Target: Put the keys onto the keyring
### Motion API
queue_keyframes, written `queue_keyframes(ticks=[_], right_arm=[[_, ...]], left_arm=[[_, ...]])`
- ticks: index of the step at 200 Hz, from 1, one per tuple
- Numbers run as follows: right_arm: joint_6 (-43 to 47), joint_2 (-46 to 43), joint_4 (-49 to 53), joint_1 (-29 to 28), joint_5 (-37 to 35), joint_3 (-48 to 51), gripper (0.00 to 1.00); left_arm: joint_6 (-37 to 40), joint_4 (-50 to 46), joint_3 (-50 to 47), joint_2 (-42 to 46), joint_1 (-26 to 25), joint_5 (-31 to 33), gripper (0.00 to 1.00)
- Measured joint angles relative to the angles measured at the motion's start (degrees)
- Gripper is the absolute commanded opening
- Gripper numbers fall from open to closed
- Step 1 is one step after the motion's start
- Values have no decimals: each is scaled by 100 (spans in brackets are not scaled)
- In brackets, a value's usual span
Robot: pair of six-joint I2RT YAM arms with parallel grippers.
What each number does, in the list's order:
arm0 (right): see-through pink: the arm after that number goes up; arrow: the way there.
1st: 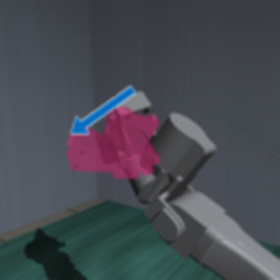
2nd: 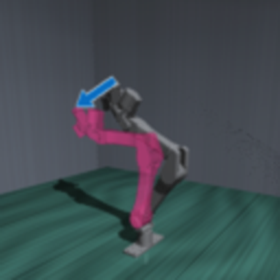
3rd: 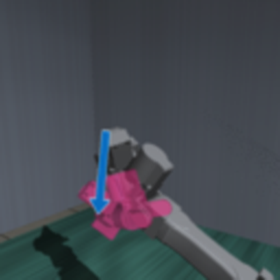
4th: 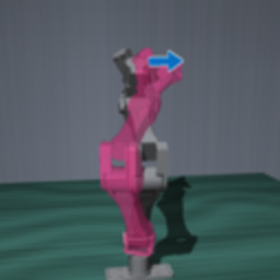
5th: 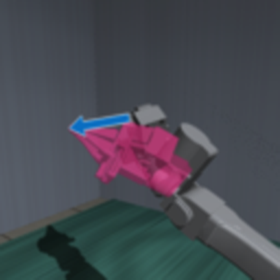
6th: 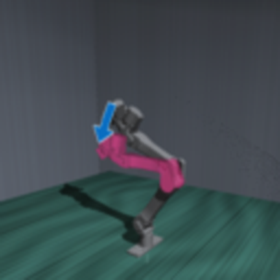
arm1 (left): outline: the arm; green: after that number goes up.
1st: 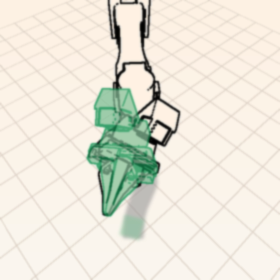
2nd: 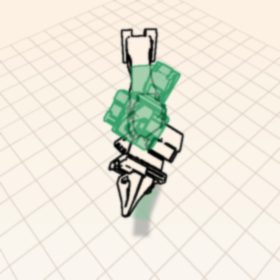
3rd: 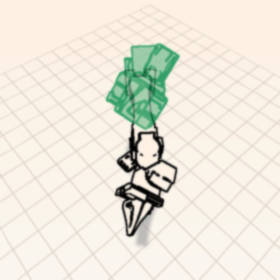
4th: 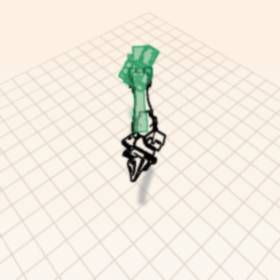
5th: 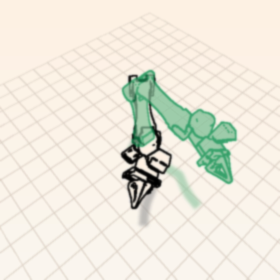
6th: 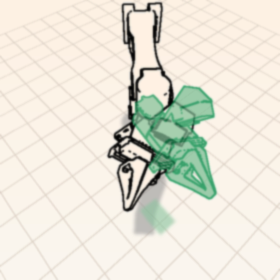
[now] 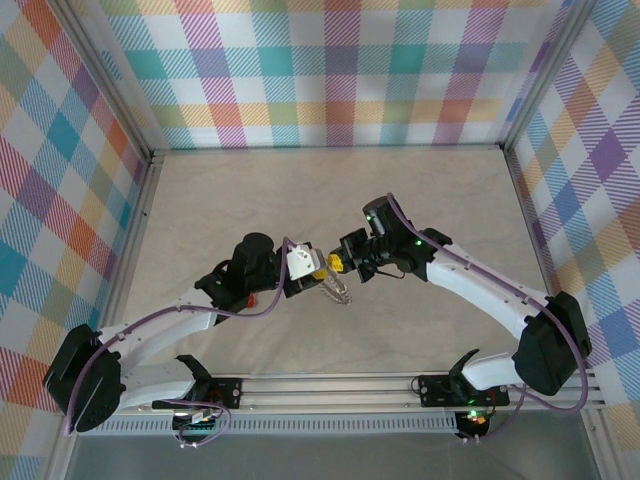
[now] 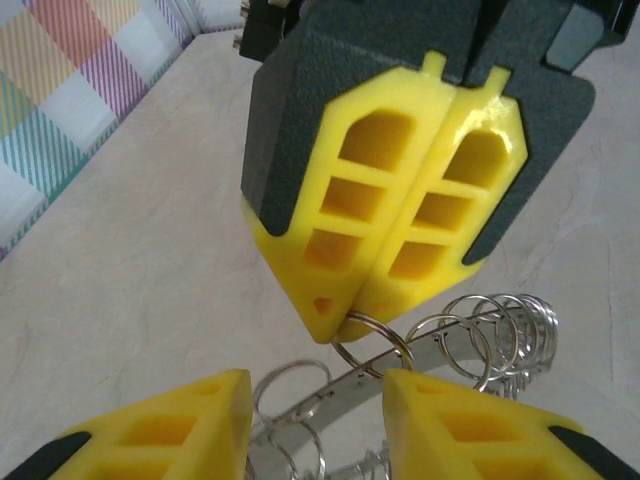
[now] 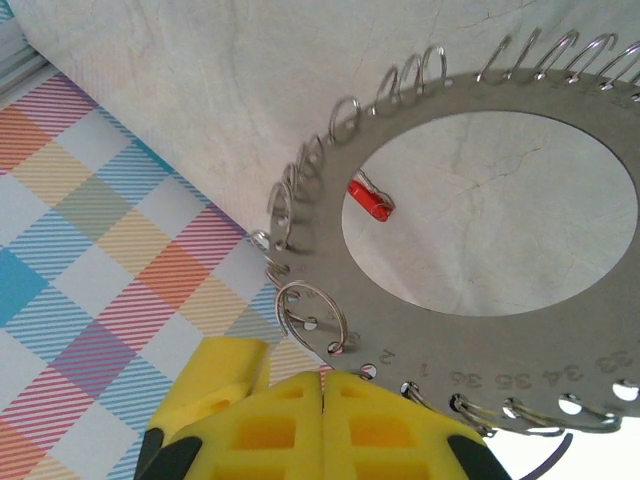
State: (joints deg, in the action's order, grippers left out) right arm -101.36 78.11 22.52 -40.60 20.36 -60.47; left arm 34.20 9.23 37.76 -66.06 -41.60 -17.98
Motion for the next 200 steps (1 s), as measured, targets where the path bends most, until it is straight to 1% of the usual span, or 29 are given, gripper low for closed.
queue_keyframes(ticks=[29, 94, 124, 161, 200], right_arm=[[-7, 0, 0, 0, -2, 0, 0], [-42, 0, -24, 0, -50, 17, 0], [-66, -4, -24, 0, -133, 33, 0], [-133, -39, 28, 0, -306, 50, 0], [-175, -90, 28, 0, -389, 50, 0]], left_arm=[[9, 11, 0, 4, 0, 2, 51], [-26, -72, -116, 411, -2, 0, 57], [-37, -127, -195, 592, -20, 63, 56], [-192, -103, -203, 555, -33, -35, 54], [-522, 240, -236, 293, -35, -269, 47]])
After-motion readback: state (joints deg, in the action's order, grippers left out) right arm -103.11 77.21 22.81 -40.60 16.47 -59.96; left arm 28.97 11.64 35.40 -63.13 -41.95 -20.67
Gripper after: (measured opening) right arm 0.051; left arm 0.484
